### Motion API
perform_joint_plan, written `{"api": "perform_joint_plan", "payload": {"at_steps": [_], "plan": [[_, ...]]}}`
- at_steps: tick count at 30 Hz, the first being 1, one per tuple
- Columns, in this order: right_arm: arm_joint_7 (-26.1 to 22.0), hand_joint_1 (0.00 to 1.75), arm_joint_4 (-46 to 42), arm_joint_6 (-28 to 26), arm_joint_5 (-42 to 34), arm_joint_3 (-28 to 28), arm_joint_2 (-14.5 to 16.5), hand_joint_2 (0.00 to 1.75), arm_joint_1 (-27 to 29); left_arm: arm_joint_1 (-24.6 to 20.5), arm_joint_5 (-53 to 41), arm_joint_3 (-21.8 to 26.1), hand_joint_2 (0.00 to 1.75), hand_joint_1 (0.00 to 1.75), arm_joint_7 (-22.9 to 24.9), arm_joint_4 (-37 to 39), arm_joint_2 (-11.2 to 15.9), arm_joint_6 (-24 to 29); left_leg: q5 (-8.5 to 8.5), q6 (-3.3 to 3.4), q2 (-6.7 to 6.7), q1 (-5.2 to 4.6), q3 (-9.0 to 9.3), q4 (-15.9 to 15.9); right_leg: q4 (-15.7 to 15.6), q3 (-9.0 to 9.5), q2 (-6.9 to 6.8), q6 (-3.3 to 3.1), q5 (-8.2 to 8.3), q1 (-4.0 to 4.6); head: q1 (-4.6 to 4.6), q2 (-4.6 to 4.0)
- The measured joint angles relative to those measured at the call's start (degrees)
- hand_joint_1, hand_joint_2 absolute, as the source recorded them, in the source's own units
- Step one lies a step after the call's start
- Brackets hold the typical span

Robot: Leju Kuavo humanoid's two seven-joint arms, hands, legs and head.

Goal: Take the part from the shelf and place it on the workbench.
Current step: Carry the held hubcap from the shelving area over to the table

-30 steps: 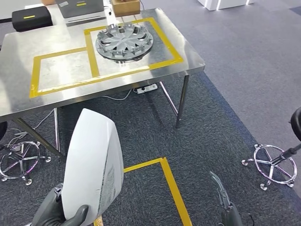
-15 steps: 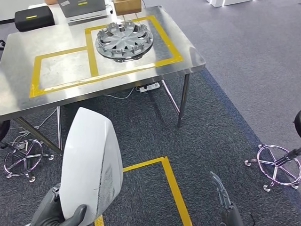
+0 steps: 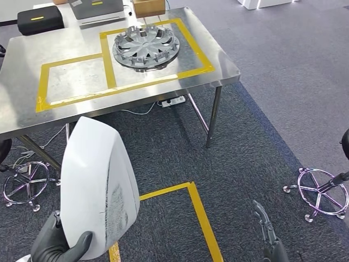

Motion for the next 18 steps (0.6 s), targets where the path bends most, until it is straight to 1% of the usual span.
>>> {"api": "perform_joint_plan", "payload": {"at_steps": [4,6,9,18], "plan": [[-0.6,0.00,0.0,-0.9,-0.3,0.9,-0.8,0.00,0.0,0.2,-0.1,0.3,1.75,1.75,-0.3,0.0,-0.1,-0.1,-0.02,0.03,0.00,-0.04,0.00,0.1,0.0,0.06,0.00,0.03,0.01,-0.04,0.00,0.00],[-0.9,0.00,0.0,-0.1,-0.1,1.1,-0.8,0.00,-0.4,0.3,0.8,0.4,1.75,1.75,-0.7,0.0,-0.2,-0.8,-0.02,0.04,0.00,-0.05,0.00,0.1,0.0,0.06,0.01,0.03,0.01,-0.04,-0.01,0.00],[-0.2,0.00,0.1,0.6,0.5,1.2,-0.6,0.00,-1.1,0.2,2.8,0.7,1.75,1.75,-1.0,0.1,-0.3,-2.5,-0.04,0.07,0.00,-0.07,0.02,0.1,0.0,-0.09,-0.01,0.05,-0.01,-0.04,-0.02,0.00],[0.5,0.00,0.0,-3.7,-0.4,3.1,-2.1,0.00,-1.4,0.2,0.7,2.3,1.75,1.75,0.6,0.0,-1.4,-0.7,-0.07,0.13,0.01,-0.08,0.01,0.1,0.0,0.13,0.00,0.10,-0.03,-0.03,-0.01,0.00]]}}
